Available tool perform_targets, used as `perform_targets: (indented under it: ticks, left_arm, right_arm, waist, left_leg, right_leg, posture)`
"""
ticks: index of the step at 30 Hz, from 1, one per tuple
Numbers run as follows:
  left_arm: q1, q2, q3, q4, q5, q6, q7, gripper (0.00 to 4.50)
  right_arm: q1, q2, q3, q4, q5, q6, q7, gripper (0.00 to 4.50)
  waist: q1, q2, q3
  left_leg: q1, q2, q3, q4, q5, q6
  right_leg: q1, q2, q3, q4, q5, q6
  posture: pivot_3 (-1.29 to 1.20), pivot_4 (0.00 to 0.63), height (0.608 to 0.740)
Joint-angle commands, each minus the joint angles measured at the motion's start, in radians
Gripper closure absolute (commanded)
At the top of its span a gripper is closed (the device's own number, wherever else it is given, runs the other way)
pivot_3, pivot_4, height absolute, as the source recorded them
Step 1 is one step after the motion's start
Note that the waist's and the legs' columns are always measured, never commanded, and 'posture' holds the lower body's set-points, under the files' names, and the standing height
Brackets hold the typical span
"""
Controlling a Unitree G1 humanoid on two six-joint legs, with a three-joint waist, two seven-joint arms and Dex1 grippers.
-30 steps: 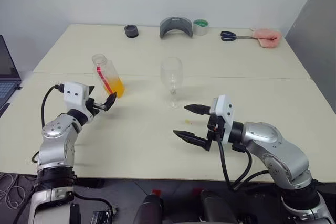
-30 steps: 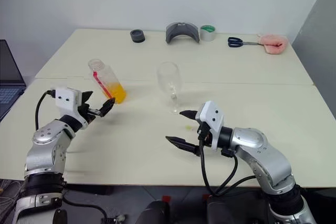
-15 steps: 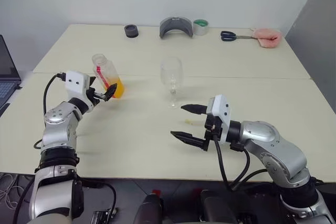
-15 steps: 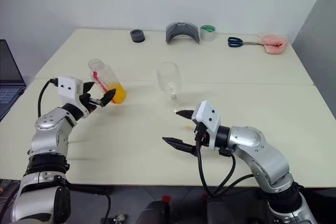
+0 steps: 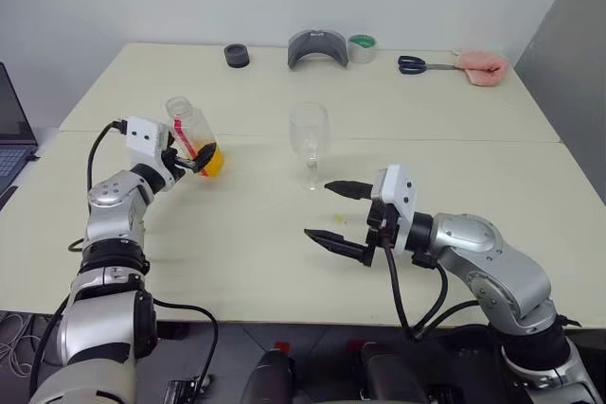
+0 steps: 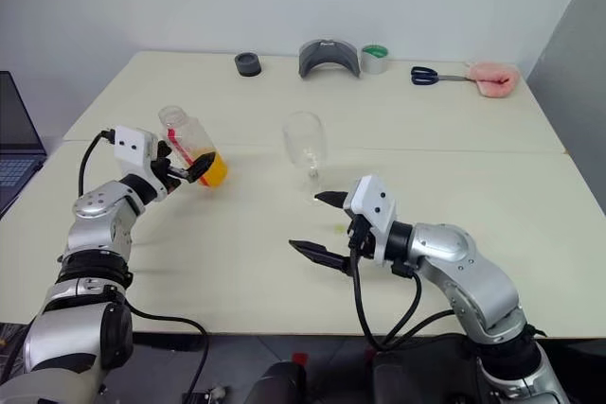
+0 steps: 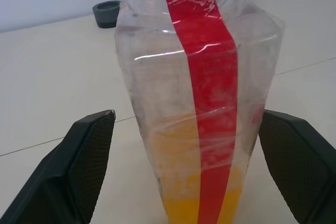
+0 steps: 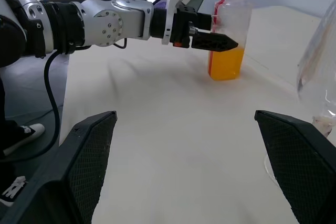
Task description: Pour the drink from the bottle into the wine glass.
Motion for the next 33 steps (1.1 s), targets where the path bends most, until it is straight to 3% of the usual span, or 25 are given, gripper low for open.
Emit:
perform_targets:
  ticks: [1,9,11,18,28,33]
  left_arm:
    - [-0.034,0.008,-0.001,0.019,0.007,-0.041,-0.006,0.19]
    - [-0.053,0.004,-0.002,0.067,0.013,-0.072,-0.005,2.47]
    - [-0.057,0.004,-0.002,0.073,0.012,-0.076,-0.007,2.77]
    - [-0.058,-0.021,-0.014,-0.013,0.003,-0.058,-0.009,2.80]
    - [-0.045,-0.085,-0.132,-0.411,0.032,0.082,0.005,2.80]
    - [-0.099,-0.062,-0.225,-0.411,0.159,-0.066,0.015,2.81]
  right_arm:
    - [-0.017,0.004,-0.013,-0.015,0.004,-0.025,-0.006,0.00]
    - [-0.019,0.006,-0.004,-0.003,-0.005,-0.040,-0.008,0.00]
    - [-0.018,0.007,-0.002,-0.003,-0.007,-0.042,-0.010,0.00]
    - [-0.015,0.024,-0.021,-0.002,-0.029,-0.064,-0.050,0.00]
    - [-0.013,0.041,-0.111,0.014,-0.123,-0.167,-0.172,0.00]
    - [-0.025,0.034,-0.099,0.031,-0.110,-0.176,-0.137,0.00]
  waist:
    - [0.000,0.000,0.000]
    - [0.000,0.000,0.000]
    - [0.000,0.000,0.000]
    - [0.000,0.000,0.000]
    - [0.001,0.000,0.000]
    - [-0.005,0.000,0.000]
  left_leg:
    - [0.000,0.000,0.000,0.000,0.000,0.000]
    - [0.000,0.000,0.000,0.000,0.000,0.000]
    - [0.000,0.000,0.000,0.000,0.000,0.000]
    - [0.000,0.000,-0.001,0.000,0.000,0.000]
    - [-0.008,-0.001,-0.004,0.004,0.002,-0.004]
    - [-0.007,-0.001,-0.003,0.004,0.002,-0.003]
  right_leg:
    - [0.000,0.000,0.000,0.000,0.000,0.000]
    - [0.000,0.000,0.000,0.000,0.000,0.000]
    - [0.000,0.000,0.000,0.000,0.000,0.000]
    - [0.000,0.000,0.000,0.000,0.000,0.000]
    - [-0.003,-0.001,-0.002,0.000,0.000,0.000]
    - [-0.002,0.000,-0.002,0.001,0.000,0.000]
  posture:
    - [0.00,0.150,0.740]
    - [0.00,0.150,0.740]
    - [0.00,0.150,0.740]
    - [0.00,0.150,0.740]
    - [0.00,0.150,0.740]
    - [0.00,0.150,0.740]
